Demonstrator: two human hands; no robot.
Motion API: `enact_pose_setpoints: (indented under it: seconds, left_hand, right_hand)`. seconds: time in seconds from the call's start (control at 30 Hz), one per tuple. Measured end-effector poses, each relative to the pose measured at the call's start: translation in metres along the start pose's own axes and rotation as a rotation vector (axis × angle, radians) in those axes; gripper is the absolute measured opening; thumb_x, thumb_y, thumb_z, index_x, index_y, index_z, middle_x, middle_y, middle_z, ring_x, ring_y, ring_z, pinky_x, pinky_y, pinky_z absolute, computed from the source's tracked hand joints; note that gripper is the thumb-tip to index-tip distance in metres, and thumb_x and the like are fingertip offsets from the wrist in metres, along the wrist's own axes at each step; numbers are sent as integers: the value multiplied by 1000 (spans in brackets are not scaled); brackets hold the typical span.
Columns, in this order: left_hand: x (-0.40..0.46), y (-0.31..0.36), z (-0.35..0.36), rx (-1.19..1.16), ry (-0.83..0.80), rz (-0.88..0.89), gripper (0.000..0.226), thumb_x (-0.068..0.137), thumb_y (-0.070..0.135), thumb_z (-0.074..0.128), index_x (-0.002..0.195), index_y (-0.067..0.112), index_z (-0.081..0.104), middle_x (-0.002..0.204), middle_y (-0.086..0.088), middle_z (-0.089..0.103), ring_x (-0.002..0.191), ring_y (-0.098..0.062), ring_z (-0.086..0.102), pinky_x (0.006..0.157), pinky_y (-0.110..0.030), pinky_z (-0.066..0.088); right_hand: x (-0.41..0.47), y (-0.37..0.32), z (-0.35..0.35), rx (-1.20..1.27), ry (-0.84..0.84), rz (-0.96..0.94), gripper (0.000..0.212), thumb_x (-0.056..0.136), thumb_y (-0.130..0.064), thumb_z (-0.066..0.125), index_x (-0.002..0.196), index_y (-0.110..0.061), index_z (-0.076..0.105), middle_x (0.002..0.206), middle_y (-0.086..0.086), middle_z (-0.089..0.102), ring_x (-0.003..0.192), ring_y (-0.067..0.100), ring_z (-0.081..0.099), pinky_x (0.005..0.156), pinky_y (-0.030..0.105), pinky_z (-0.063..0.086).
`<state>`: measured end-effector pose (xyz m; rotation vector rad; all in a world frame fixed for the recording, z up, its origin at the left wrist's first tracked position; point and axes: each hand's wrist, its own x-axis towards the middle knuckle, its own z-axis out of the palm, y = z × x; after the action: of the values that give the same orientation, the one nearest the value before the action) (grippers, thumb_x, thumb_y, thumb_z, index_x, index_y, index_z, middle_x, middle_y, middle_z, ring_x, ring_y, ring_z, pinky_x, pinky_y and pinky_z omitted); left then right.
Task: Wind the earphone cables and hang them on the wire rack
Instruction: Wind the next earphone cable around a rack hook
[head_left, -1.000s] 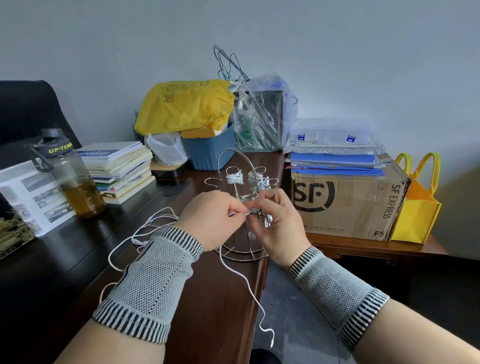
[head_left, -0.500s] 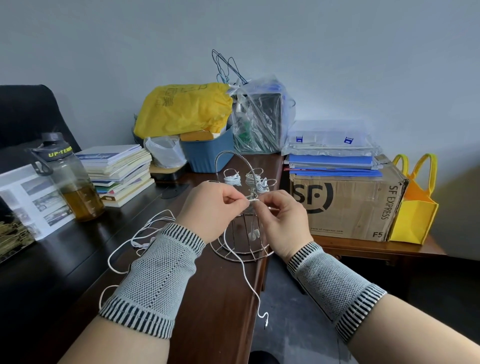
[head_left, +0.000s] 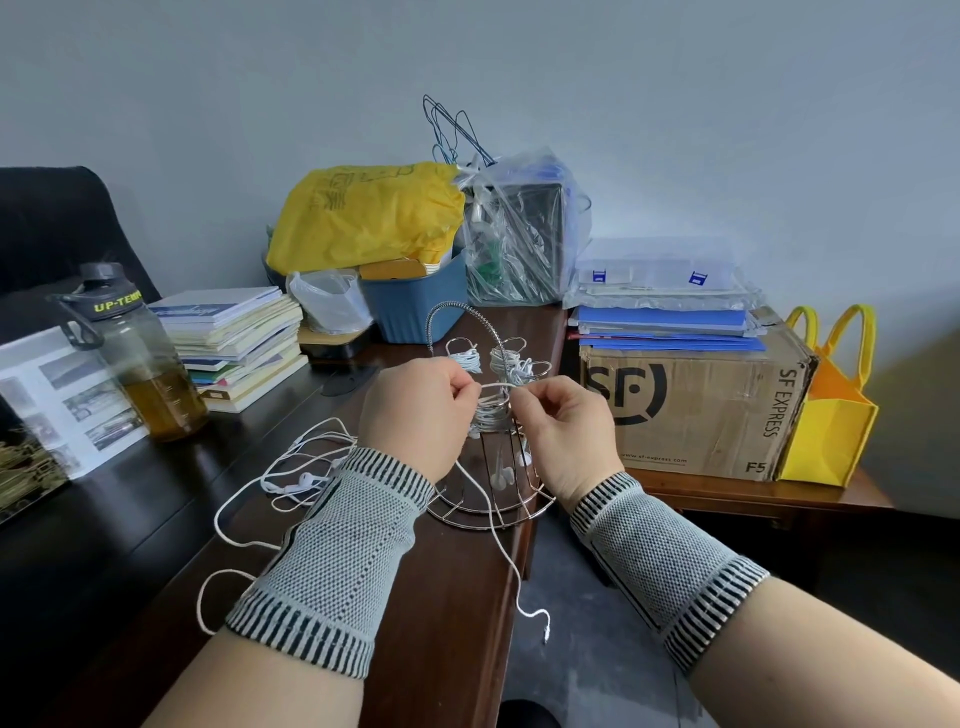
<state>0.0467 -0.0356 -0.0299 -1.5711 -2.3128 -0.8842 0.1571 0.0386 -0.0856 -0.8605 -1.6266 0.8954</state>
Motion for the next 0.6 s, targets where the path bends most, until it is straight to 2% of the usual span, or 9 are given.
enact_pose_setpoints:
  seconds: [0.17,0.37,0.5,0.6]
  left_hand:
    - [2,1,-1,94,-33,-22,25,96,32,55,79,22,69,72,6,69,72,-16,65,69,-35,57]
    - [1,2,-1,189,-53,-18,27,96,32,51,70,30,54,74,5,66,74,-20,63,67,-36,58]
    - [-1,0,-5,197,-97,8,24,94,33,54,70,30,55,73,4,66,77,-21,63,70,-36,56]
    - [-3,-3,-7,163,-133,25,25,92,34,58,67,29,59,68,6,66,76,-19,64,71,-36,56]
  right_hand:
    - [0,-4,0,-54,40,6,25,87,-23,68,64,-31,59,76,-3,68,73,12,64,76,35,55]
    - [-1,-5,2,-86,62,11,19,86,-24,69,68,-27,62,78,-4,68,73,10,62,78,33,55]
    - [-1,-2,4,-97,83,-4,17,85,-24,70,69,-23,64,77,-2,67,70,9,60,72,27,53]
    - [-2,0,5,-107,85,-53,16,84,-19,70,70,-23,63,77,-4,65,68,4,57,67,13,46]
